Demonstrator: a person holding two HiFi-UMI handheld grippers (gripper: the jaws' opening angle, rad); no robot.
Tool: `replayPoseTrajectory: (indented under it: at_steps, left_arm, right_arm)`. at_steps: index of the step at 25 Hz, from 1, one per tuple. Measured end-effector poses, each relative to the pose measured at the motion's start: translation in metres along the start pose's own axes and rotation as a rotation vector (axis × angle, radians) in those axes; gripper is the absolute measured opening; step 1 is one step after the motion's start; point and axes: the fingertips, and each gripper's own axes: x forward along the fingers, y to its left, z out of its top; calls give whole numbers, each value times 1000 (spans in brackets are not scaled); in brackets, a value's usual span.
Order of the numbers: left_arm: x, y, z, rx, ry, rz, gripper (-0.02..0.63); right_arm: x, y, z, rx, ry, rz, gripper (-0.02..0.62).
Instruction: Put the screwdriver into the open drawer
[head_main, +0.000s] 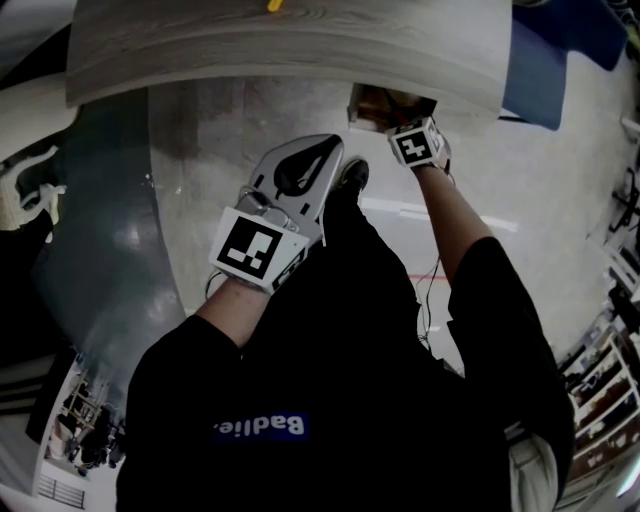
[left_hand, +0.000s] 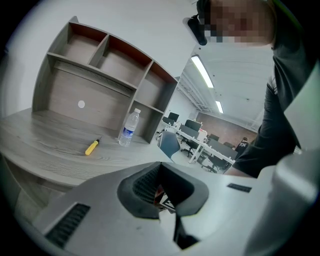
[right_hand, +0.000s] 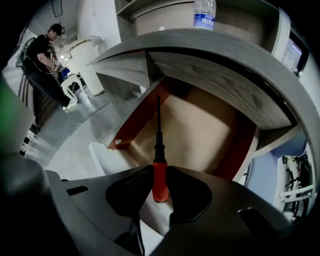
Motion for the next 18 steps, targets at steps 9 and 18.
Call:
replayPoseTrajectory:
  at_steps: [9,18]
  left_arm:
    - [-2,7,-8,1,22,10,2]
    - [-6,6,-11,4,39,6,2]
  right_arm:
    - [16,1,0,5,26,-17,115]
    - [26,3,-3,5,55,-44,115]
